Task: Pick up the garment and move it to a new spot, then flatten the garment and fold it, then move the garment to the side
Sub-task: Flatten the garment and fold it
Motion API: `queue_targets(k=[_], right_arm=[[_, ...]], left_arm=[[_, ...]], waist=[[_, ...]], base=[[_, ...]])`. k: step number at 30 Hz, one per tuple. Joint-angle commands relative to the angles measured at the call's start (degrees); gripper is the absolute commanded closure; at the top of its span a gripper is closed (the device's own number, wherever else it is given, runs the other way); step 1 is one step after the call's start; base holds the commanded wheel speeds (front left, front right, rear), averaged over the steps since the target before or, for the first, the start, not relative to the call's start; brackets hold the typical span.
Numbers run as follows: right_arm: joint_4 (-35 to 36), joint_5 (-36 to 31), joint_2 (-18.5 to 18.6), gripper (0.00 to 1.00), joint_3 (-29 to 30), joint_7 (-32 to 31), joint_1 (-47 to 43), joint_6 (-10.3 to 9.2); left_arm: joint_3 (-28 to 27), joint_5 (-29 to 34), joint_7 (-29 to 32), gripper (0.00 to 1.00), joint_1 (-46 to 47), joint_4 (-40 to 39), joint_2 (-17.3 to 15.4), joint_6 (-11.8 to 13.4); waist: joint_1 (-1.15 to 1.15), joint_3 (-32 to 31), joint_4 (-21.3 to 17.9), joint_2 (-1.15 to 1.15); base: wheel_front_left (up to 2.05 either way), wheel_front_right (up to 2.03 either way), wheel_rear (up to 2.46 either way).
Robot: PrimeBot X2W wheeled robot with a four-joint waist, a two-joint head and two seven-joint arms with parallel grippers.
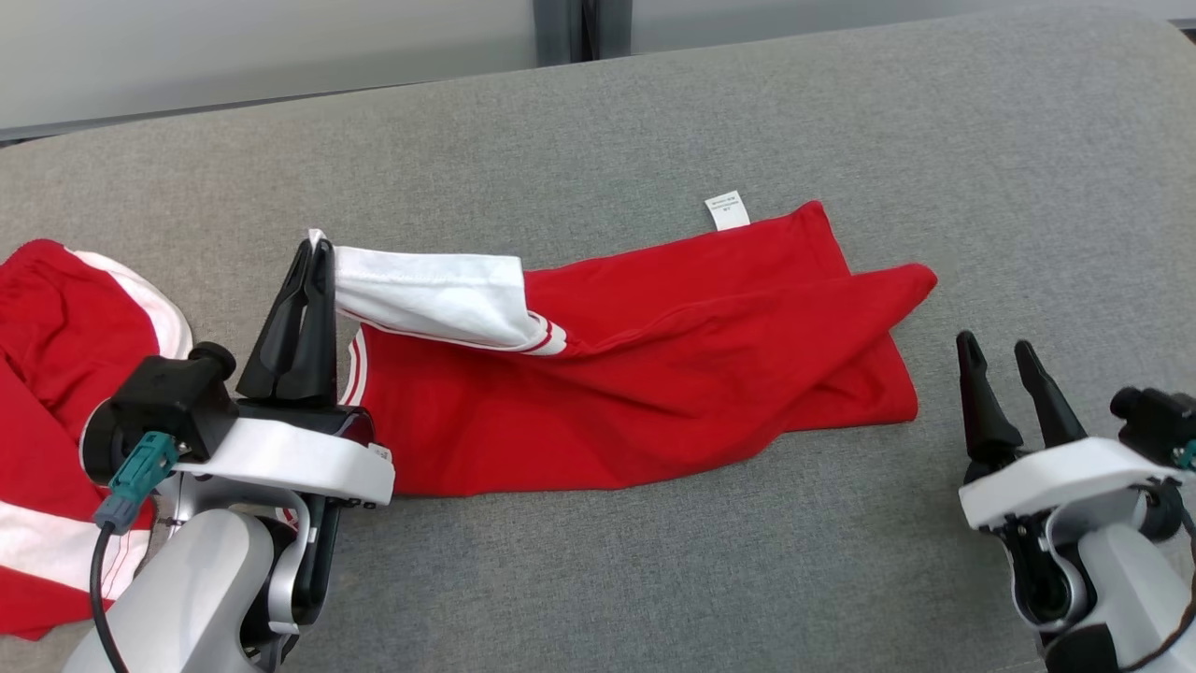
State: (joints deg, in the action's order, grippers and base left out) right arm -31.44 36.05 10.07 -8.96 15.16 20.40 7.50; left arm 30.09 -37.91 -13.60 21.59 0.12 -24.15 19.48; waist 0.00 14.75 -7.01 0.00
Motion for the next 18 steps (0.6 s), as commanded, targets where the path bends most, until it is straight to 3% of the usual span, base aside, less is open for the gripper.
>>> queue_targets(k=[1,9,18], right_arm=[[-1.01,1.54,0.41,0.00,-0.75,0.07,1.97,-0.01],[-8.20,9.67,1.90,0.00,-6.78,-0.08,9.89,-0.01],[-16.73,16.24,4.82,0.00,-14.86,-2.16,18.64,-0.01]], left_arm=[[-0.39,0.26,0.29,1.00,-0.58,-1.02,-0.68,0.57],[0.72,1.23,2.11,1.00,-1.75,-5.11,-1.57,2.32],[2.40,1.73,2.67,1.00,-0.20,-5.64,-0.59,1.79]], waist=[[0.00,0.31,0.27,0.00],[0.00,1.71,1.82,0.00],[0.00,2.89,3.82,0.00]], base=[[0.00,0.00,0.00],[0.00,0.00,0.00],[0.00,0.00,0.00]])
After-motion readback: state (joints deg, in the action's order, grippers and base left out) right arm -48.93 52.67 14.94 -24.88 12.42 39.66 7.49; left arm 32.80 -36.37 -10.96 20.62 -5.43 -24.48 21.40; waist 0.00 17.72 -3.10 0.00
